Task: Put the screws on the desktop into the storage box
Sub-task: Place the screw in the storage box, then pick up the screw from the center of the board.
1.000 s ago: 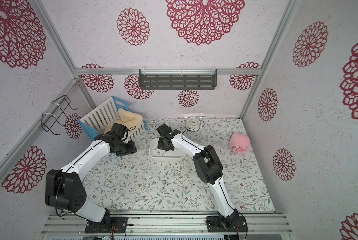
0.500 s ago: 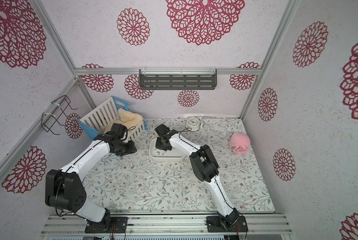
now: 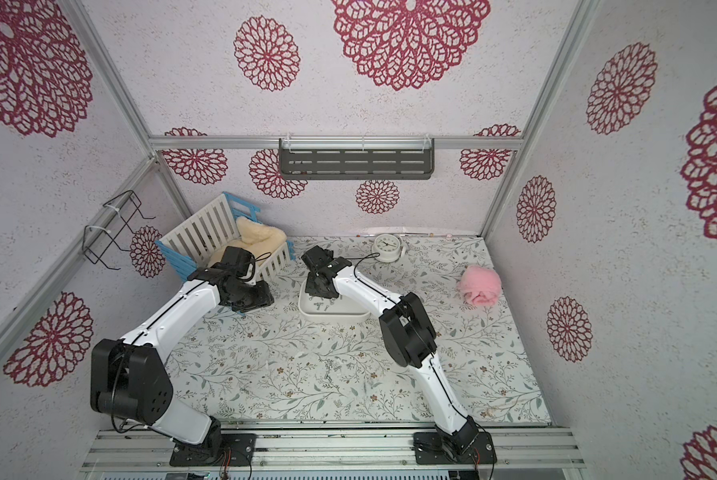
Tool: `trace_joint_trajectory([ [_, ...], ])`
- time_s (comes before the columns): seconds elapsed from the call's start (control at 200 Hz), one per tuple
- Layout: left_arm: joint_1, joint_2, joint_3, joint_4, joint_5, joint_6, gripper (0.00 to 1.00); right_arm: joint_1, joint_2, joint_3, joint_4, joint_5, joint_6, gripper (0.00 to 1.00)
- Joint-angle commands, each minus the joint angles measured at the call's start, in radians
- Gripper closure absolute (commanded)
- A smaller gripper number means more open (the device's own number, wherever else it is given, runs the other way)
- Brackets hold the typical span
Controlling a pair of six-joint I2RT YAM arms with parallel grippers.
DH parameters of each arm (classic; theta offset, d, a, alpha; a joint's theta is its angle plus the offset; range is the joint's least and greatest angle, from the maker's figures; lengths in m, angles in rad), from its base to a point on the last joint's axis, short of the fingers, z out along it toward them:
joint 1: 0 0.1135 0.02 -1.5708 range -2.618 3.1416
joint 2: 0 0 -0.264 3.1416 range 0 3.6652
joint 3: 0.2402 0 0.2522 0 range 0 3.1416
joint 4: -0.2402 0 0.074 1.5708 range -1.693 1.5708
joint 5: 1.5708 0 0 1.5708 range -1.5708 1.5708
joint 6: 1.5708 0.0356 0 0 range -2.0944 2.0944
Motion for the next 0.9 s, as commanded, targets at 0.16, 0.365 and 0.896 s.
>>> trace_joint_trajectory([
  [0.16,0.009,-0.007,-0.004,0.020,0.017,0.001,0.53,0.048,-0.371,-0.245,0.062,0.137,-0.013,0.72],
  [0.365,0.006,-0.008,-0.008,0.022,0.018,-0.001,0.53,0.051,-0.612,-0.548,0.113,0.171,0.014,0.72],
  [0.896,-0.015,0.014,-0.008,0.021,0.010,-0.001,0.53,0.050,-0.974,-1.056,0.133,0.139,0.145,0.71],
])
